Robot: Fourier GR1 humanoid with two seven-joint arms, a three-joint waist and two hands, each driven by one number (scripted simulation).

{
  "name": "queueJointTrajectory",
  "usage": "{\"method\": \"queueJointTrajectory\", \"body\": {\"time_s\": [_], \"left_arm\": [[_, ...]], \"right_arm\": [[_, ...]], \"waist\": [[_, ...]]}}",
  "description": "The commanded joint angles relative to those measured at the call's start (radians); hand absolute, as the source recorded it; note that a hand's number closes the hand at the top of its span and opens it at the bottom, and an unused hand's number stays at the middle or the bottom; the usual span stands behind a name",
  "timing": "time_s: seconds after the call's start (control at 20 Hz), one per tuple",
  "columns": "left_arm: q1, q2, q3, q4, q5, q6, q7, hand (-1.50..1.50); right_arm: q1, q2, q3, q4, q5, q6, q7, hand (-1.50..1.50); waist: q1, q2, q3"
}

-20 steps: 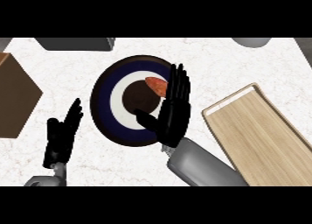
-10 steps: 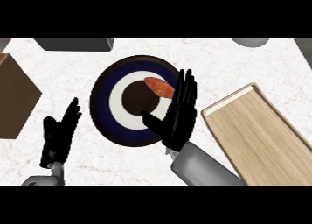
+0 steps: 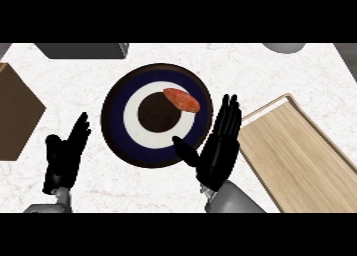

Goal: Pick the sweet potato from the tray and place it in the plate

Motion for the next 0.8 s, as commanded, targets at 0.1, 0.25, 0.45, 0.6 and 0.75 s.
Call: {"method": "queueJointTrajectory", "body": {"time_s": [0.1, 0.25, 0.45, 0.6, 0.75], "left_arm": [[0.059, -0.028, -0.016, -0.006, -0.022, 0.007, -0.045, 0.0], [-0.023, -0.009, 0.014, 0.016, -0.014, 0.0, 0.011, 0.0], [-0.003, -0.047, -0.007, 0.072, -0.027, 0.007, -0.066, 0.0], [-0.033, -0.02, 0.007, -0.031, -0.03, 0.015, 0.055, 0.0], [0.011, -0.022, 0.009, -0.006, -0.028, -0.005, -0.001, 0.0]], "right_arm": [[0.159, 0.004, -0.025, -0.134, 0.084, 0.034, 0.007, -1.5], [0.221, 0.004, 0.012, -0.175, 0.194, -0.009, 0.103, -1.5], [0.278, 0.004, -0.035, -0.215, 0.256, 0.029, 0.119, -1.5], [0.319, 0.004, -0.048, -0.216, 0.233, -0.018, 0.078, -1.5], [0.324, 0.004, -0.058, -0.259, 0.223, 0.037, 0.055, -1.5]], "waist": [[0.0, 0.001, 0.0], [-0.003, 0.001, 0.0], [-0.005, 0.001, 0.0], [0.0, 0.001, 0.0], [0.001, 0.001, 0.0]]}}
